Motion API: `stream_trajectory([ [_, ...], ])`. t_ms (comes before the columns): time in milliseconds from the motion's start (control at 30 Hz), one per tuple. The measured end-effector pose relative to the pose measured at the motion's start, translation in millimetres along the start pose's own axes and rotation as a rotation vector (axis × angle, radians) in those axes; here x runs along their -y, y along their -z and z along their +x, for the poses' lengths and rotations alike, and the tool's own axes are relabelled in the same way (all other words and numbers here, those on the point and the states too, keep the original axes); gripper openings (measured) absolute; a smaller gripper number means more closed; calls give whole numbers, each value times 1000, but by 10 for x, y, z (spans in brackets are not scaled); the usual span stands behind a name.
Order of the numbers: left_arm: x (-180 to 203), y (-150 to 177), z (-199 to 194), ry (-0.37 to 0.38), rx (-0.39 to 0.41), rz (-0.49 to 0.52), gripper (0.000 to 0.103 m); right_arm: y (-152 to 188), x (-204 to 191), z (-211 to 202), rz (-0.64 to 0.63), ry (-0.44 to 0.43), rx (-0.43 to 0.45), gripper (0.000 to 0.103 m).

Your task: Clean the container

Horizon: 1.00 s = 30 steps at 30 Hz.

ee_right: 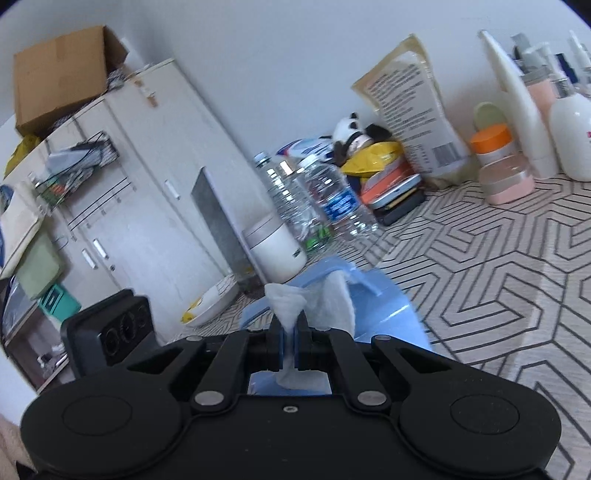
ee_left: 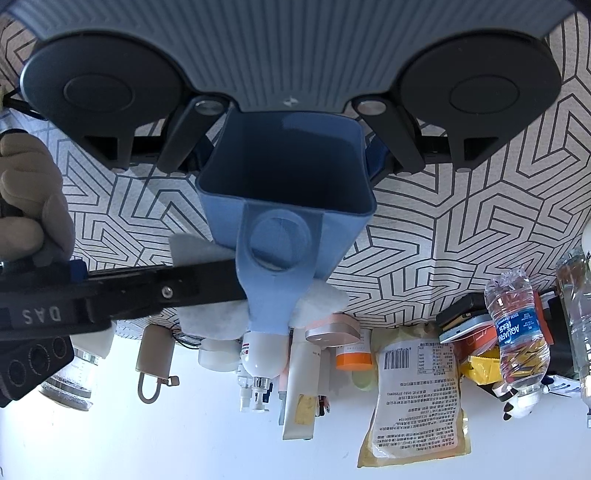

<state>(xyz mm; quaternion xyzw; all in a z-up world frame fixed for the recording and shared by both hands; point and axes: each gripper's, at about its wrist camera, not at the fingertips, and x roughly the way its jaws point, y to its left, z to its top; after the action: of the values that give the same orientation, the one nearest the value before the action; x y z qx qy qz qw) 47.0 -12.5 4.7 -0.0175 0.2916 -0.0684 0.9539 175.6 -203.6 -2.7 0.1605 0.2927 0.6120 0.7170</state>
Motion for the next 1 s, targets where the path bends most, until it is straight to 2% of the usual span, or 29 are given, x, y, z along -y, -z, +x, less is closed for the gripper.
stream_trajectory([
  [133, 25, 2, -1, -10, 2, 11, 75, -5, 30, -39, 12, 40, 24, 4],
  [367, 17, -1, 0, -6, 1, 3, 75, 6, -36, -12, -15, 24, 5, 4],
  [500, 16, -4, -1, -5, 1, 1, 75, 24, -92, 39, -39, -24, -26, 4],
  [633, 41, -2, -3, -6, 1, 1, 75, 23, -72, 40, -27, -34, -26, 4],
  [1000, 38, -3, -4, -6, 3, 3, 75, 6, 24, -24, 10, 41, 28, 4],
])
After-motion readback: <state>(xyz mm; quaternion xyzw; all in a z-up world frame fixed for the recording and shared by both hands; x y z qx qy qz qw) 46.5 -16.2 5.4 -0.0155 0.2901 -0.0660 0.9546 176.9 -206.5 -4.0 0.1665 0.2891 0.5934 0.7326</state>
